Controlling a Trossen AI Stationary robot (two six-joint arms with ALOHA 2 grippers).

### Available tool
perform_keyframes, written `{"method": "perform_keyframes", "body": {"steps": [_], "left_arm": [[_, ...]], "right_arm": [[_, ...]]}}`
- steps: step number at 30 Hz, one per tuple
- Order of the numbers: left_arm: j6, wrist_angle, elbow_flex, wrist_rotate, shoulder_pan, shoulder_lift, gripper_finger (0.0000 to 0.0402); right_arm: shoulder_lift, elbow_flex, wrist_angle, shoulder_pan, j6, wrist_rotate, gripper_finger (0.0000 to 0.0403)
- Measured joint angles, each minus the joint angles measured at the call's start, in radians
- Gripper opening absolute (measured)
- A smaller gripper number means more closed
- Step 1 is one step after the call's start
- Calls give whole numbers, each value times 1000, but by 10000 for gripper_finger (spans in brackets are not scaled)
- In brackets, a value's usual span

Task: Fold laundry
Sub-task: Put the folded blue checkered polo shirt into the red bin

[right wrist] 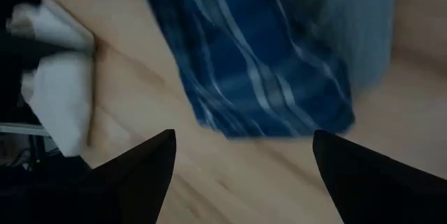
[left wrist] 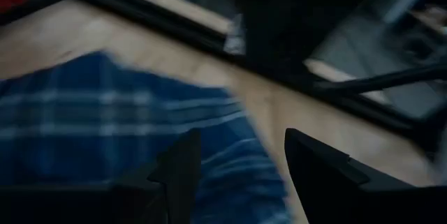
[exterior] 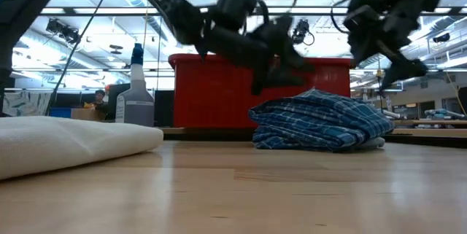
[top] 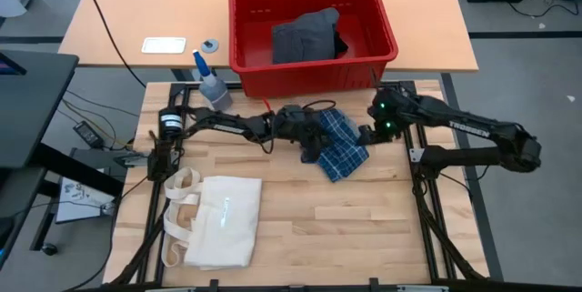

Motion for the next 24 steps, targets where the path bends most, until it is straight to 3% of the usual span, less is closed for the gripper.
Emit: {"method": "perform_keyframes", "body": {"steps": [3,6,8,13,18,24], "left_arm": [[-1,17,0,-76,8,57,210],[-8,-37,1,-85,23,111,210],[-23,-78,4,-83,30,138,210],[-12,-126,7,-38,39,154,210],[0,-123,5,-32,39,155,210],[-2,-158,4,-26,31,156,210]], "right_arm": [[-47,-81,15,28,62,-15,343],[-79,-154,83,53,74,55,343],[-93,-209,185,61,66,106,343],[-73,-340,459,64,112,103,343],[-21,-388,647,79,158,123,343],[16,-390,1080,95,420,-92,341]]}}
